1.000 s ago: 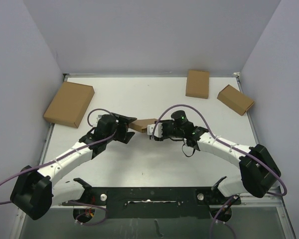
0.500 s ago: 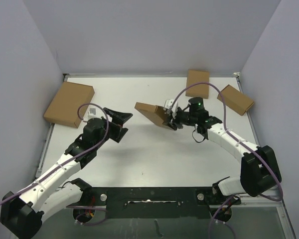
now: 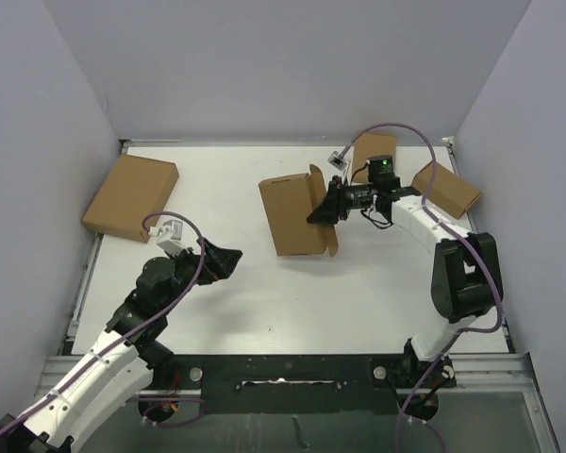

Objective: Fold the paper box

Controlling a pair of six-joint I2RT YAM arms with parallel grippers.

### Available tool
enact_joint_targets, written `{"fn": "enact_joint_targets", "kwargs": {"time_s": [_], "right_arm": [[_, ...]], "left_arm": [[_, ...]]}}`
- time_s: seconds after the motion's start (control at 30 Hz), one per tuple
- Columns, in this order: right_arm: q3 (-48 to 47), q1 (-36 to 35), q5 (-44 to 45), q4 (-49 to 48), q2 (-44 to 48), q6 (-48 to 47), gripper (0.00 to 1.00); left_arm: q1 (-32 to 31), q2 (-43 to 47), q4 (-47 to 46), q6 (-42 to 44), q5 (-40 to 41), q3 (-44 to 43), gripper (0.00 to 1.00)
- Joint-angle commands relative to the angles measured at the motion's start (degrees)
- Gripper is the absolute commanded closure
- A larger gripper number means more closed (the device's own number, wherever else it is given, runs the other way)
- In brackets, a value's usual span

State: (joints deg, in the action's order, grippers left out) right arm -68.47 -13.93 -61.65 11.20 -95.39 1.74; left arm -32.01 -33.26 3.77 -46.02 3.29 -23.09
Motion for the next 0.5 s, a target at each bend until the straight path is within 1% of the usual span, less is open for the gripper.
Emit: {"fn": "enact_joint_targets", "kwargs": {"time_s": [0.0, 0.13, 0.23, 0.3, 0.47], "right_arm": [[-1.2, 0.7, -11.7, -2.2, -4.2, 16.9, 0.68], [0.4, 0.7, -13.4, -9.0, -8.4, 26.4, 0.66], [2.2, 0.7, -14.3, -13.7, -11.9, 33.0, 0.65], [2.4, 0.6, -14.1, -14.3, -13.7, 34.8, 0.62], [3.3, -0.5, -12.9, -13.8, -17.1, 35.5, 0.59]], "left_arm": [[0.9, 4.0, -2.7, 3.0, -3.4, 1.3, 0.02], [1.2, 3.8, 0.0, -0.5, -6.5, 1.3, 0.03], [1.2, 2.5, 2.6, -3.7, -7.0, 0.6, 0.04], [1.3, 1.2, 2.6, -5.8, -7.4, 0.6, 0.05], [1.3, -4.7, 0.1, -8.5, -9.1, 0.2, 0.06]]}}
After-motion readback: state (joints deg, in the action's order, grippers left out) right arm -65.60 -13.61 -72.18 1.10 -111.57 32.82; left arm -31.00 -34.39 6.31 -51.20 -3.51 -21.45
